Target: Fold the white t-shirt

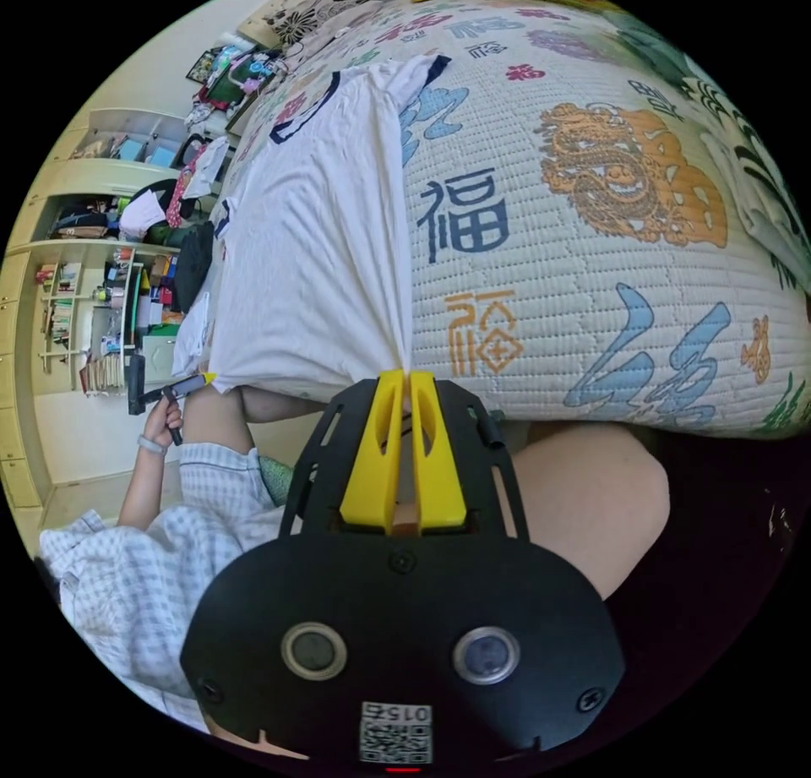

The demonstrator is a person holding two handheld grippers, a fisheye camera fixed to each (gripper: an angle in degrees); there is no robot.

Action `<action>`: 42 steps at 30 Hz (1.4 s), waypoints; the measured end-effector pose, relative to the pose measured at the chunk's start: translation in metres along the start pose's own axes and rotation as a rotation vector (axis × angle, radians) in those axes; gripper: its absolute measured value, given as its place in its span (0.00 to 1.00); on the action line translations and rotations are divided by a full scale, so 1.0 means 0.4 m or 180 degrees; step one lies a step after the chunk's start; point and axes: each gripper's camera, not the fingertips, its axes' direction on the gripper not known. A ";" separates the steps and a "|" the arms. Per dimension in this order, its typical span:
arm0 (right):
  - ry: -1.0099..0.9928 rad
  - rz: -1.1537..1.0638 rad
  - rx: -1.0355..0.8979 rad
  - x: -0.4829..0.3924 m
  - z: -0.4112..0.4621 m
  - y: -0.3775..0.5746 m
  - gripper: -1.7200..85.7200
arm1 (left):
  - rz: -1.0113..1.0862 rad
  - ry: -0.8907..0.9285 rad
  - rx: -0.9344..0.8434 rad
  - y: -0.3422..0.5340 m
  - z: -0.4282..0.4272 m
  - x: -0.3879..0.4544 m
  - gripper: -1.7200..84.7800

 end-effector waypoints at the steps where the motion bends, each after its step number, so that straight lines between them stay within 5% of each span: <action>1: -0.0021 0.0014 -0.0005 0.006 0.005 0.007 0.02 | -0.0005 -0.0005 -0.0086 0.010 -0.005 0.014 0.02; 5: -0.0122 0.0050 0.0251 0.024 -0.012 0.085 0.02 | 0.0052 -0.0189 0.0025 0.081 -0.074 0.077 0.02; 11: 0.0068 -0.0163 0.0910 0.021 -0.075 0.246 0.02 | 0.0199 -0.0378 0.1014 0.277 -0.273 0.191 0.03; 16: 0.0786 -0.0455 0.2423 -0.092 -0.149 0.419 0.01 | 0.0752 -0.0790 0.3217 0.496 -0.483 0.437 0.06; 20: 0.0994 -0.0864 0.3271 -0.186 -0.160 0.495 0.01 | 0.1169 -0.1128 0.4217 0.570 -0.538 0.618 0.09; 31: 0.2061 -0.0967 0.3913 -0.214 -0.046 0.441 0.03 | 0.1634 -0.0701 0.3171 0.241 -0.526 1.021 0.10; 42: 0.1406 -0.0916 0.2761 0.040 -0.031 0.048 0.08 | 0.2319 -0.0900 0.2065 -0.443 -0.439 1.612 0.14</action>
